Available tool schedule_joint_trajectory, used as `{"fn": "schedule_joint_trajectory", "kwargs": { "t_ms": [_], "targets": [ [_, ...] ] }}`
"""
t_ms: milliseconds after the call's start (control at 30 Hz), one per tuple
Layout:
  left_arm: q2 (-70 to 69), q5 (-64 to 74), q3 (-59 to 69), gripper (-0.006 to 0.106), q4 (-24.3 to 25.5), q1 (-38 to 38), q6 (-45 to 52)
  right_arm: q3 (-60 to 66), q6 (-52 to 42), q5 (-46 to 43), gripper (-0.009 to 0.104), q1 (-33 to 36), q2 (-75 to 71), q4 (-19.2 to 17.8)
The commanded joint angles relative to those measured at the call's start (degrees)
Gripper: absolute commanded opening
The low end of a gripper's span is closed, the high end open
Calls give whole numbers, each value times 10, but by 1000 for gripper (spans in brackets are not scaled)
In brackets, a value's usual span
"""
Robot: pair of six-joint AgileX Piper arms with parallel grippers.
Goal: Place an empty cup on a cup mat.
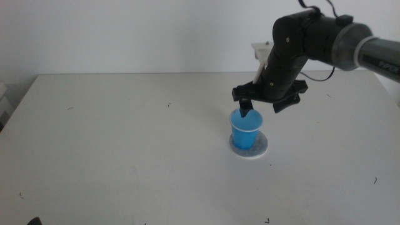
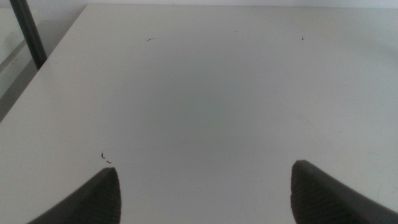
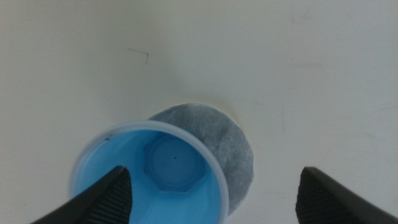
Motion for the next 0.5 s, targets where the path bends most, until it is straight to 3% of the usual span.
{"fn": "schedule_joint_trajectory", "kwargs": {
  "t_ms": [0, 133, 467],
  "targets": [
    [-2, -38, -3, 105, 0, 1, -6, -15, -3, -10, 85, -2, -78, -20],
    [-2, -38, -3, 105, 0, 1, -6, 5, -3, -14, 87, -19, -155, -42],
    [-2, -38, -3, 105, 0, 1, -6, 153, -3, -79, 87, -84, -417, -52]
  ]
}}
